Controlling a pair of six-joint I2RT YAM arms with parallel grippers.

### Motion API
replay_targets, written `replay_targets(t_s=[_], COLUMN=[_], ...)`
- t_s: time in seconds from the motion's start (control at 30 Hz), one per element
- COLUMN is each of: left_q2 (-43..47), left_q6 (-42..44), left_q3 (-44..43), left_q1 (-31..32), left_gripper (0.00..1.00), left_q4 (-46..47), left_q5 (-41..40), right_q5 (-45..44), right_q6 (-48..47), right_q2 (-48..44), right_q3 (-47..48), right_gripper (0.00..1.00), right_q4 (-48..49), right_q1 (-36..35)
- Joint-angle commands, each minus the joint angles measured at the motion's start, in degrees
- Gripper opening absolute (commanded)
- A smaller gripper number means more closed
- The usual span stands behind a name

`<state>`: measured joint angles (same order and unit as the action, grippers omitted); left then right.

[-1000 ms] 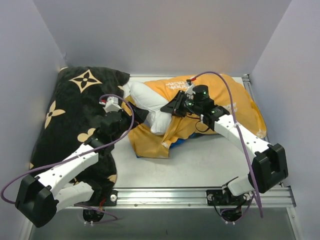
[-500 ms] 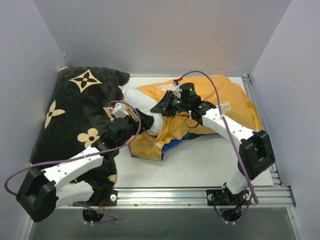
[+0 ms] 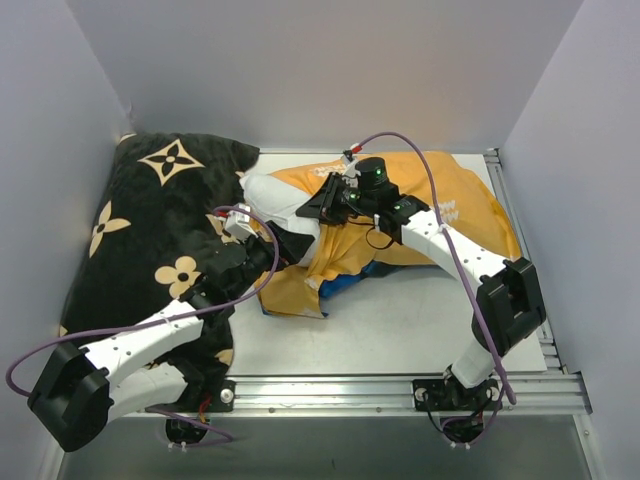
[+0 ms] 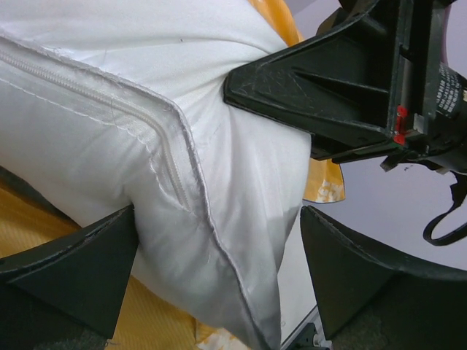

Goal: Remove the pillowcase from the pillow

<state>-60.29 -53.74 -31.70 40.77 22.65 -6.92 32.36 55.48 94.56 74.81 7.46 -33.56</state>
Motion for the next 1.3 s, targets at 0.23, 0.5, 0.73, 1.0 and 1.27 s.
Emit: replay_targets(t_s=[0.23, 0.5, 0.73, 1.0, 1.27], left_q2=[-4.48, -11.42, -10.38, -7.65, -6.77], left_q6=[-2.34, -2.60, -3.66, -1.38, 0.03], left_q3=[-1.87, -3.72, -3.80, -11.62, -15.75], left_q1=[-2.45, -2.63, -3.95, -3.86, -3.86], left_gripper=[0.97, 0.55, 0.00, 0.00, 0.00], left_q4=[7.04, 10.65, 3.91, -13.21, -18.26], left_q5=[-0.73, 2.35, 1.04, -6.87, -7.32], right_q5=[1.65, 2.80, -9.75, -27.44, -23.65], right_q6=[1.91, 1.39, -13.37, -20.07, -21.91], right_q2=[-5.35, -4.12, -7.81, -22.13, -18.48], right_q3=[-1.14, -1.42, 6.31, 0.89, -3.82], right_gripper=[0.00, 0.00, 0.61, 0.74, 0.67], right_q4=[8.53, 8.98, -12.36, -29.96, -32.07], right_q1=[-3.35, -4.94, -4.67, 5.76, 15.72])
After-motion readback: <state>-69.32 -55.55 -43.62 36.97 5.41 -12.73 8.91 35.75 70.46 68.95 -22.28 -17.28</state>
